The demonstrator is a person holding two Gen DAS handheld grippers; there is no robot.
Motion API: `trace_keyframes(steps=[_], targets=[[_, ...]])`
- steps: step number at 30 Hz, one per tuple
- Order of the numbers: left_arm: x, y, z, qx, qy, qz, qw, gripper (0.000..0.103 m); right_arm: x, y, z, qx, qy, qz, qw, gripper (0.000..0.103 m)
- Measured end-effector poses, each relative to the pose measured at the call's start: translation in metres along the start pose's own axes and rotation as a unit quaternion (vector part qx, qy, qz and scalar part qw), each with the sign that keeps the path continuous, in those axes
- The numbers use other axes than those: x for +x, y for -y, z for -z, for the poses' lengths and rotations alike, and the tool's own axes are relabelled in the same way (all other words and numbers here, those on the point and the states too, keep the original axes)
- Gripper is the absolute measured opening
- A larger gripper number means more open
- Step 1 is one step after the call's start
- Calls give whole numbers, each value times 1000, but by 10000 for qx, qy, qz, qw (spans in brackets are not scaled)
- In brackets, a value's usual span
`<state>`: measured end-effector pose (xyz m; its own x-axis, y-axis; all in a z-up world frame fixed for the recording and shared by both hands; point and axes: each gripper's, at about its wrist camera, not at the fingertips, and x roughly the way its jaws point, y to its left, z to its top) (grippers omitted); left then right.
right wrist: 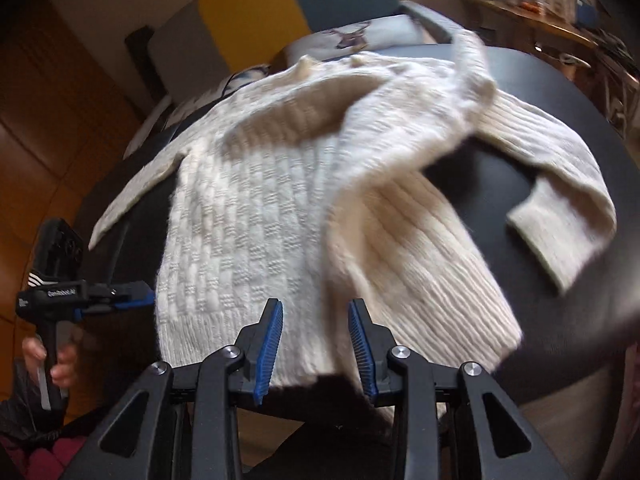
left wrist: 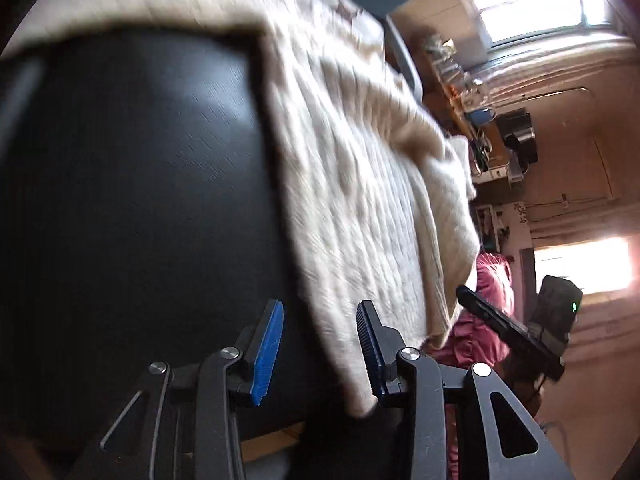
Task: Fold clothes
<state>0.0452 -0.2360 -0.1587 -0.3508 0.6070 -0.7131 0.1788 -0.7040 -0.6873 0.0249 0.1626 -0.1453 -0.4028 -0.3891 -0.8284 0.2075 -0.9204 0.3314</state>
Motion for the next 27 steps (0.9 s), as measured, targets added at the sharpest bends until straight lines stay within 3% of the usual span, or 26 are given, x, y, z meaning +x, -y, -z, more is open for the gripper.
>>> trace_keyframes(steps=[6, 10, 12, 13, 14, 16, 17, 18, 19, 22, 27], targets=[[25, 6, 3, -350, 94, -42, 9993, 44, -24, 26, 3, 569, 679, -221, 9958, 39], [34, 4, 8, -671, 250, 55, 9974, 46, -20, 27, -2, 554, 557, -294, 9965, 43], [41, 8, 4, -654, 361, -6, 9972, 42, -14, 20, -4, 410, 431, -391, 9975, 43], [38, 8, 3, -601, 418, -112, 9973, 19, -9, 17, -4, 381, 347, -400, 9979, 43], [37, 5, 2, -639, 437, -158, 9969, 6, -3, 14, -5, 385, 273, -366, 9982, 43], [33, 1, -1, -700, 494, -232, 9961, 6, 11, 9, -10, 375, 171, -303, 9987, 43], [27, 0, -2, -685, 575, -213, 9958, 6, 17, 7, -12, 376, 152, -173, 9990, 42], [21, -1, -3, -669, 655, -195, 9954, 6, 24, 7, -13, 380, 162, 39, 9991, 20], [14, -2, -4, -654, 736, -176, 9950, 6, 27, 8, -15, 379, 173, 143, 9990, 7], [-4, -6, -6, -609, 977, -120, 9933, 5, 27, 6, -21, 290, 241, 253, 9990, 6], [-35, -11, -11, -532, 1377, -27, 9890, 5, -16, 16, -21, 68, 598, 850, 9946, 6]])
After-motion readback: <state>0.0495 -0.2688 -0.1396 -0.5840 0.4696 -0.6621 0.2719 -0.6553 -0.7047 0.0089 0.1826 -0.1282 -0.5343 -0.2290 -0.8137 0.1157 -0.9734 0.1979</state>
